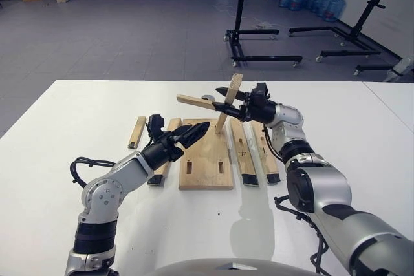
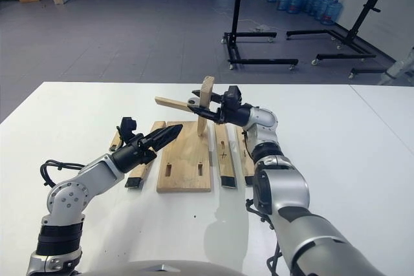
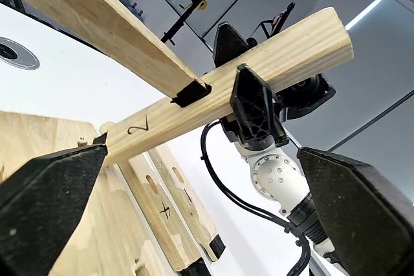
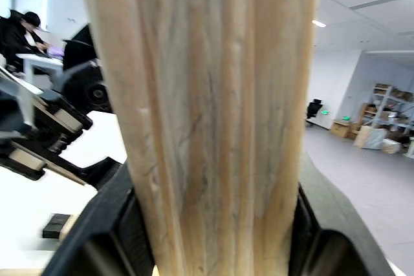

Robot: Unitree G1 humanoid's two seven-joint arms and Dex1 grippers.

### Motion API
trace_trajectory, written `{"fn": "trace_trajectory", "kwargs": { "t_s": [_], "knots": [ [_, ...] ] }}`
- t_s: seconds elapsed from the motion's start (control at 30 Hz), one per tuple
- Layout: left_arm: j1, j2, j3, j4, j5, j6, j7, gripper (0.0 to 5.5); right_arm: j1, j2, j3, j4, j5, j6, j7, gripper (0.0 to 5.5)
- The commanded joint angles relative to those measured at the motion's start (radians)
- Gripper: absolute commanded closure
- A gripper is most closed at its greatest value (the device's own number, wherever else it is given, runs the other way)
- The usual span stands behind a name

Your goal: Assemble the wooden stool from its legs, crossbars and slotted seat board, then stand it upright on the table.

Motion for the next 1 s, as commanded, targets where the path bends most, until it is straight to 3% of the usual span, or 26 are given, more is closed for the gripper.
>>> {"fn": "trace_trajectory", "kwargs": {
  "t_s": [0.03,0.4,0.7,1.0],
  "knots": [
    [0.006,-0.006,-0.001,-0.001,0.015,0.003,0.0,0.1,0.021,-0.019,0.036,0.01,-0.045,0.066,-0.009,3.42],
    [0.005,-0.007,0.004,0.0,0.024,0.012,-0.01,0.1,0.01,-0.082,0.131,0.046,-0.107,0.187,-0.036,3.42],
    [0.005,-0.012,0.0,0.001,0.028,0.012,-0.009,0.1,-0.033,-0.076,0.099,0.037,-0.074,0.112,-0.014,3.42],
    [0.009,-0.02,-0.002,-0.003,0.027,0.014,-0.007,0.1,-0.087,-0.051,-0.044,0.043,0.037,0.126,-0.041,3.42]
  ]
}}
